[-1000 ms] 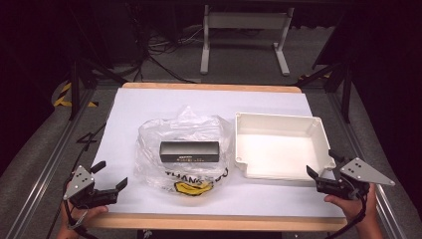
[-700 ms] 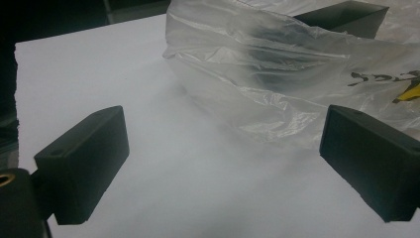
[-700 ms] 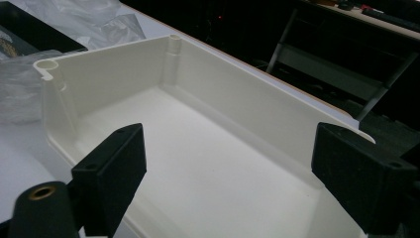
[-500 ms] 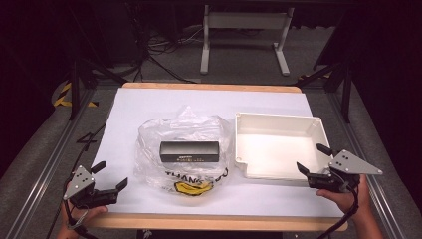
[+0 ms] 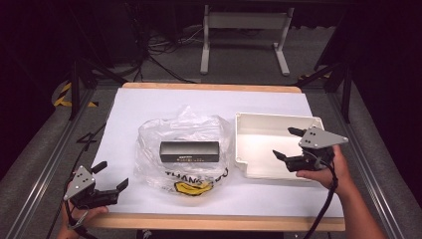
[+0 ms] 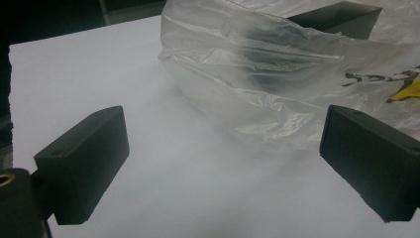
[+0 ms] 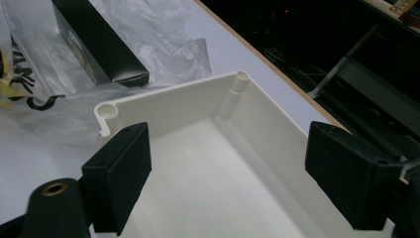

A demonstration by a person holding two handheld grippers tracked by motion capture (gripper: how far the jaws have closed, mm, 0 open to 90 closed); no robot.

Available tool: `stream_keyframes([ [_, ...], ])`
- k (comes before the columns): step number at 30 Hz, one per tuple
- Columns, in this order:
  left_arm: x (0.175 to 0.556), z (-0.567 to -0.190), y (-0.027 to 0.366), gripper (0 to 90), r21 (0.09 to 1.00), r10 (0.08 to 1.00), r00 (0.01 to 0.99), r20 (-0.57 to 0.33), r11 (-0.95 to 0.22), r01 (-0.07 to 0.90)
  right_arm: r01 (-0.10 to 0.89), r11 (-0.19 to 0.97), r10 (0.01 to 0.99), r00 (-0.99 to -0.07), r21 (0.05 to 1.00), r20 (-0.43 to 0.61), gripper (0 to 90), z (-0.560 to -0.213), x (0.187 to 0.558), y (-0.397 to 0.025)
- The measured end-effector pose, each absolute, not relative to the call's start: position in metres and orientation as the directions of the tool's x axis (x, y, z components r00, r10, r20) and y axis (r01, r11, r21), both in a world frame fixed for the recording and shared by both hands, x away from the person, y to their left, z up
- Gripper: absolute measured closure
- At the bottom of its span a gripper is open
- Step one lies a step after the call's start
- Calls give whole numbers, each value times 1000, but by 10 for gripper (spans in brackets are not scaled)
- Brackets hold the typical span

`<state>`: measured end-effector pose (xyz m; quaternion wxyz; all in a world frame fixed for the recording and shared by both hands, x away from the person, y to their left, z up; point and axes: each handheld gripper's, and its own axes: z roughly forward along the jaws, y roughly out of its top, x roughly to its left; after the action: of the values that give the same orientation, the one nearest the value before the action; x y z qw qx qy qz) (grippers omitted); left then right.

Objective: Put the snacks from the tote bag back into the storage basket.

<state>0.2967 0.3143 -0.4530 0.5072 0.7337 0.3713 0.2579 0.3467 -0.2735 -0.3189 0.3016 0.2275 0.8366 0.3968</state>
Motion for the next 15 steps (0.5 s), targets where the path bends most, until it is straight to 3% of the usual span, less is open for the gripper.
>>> stream_keyframes([
  [15,297,-453,312,61,934,803,597,2,-215,285,123,628,541,-778,768,-318,231,-316,377,-232],
])
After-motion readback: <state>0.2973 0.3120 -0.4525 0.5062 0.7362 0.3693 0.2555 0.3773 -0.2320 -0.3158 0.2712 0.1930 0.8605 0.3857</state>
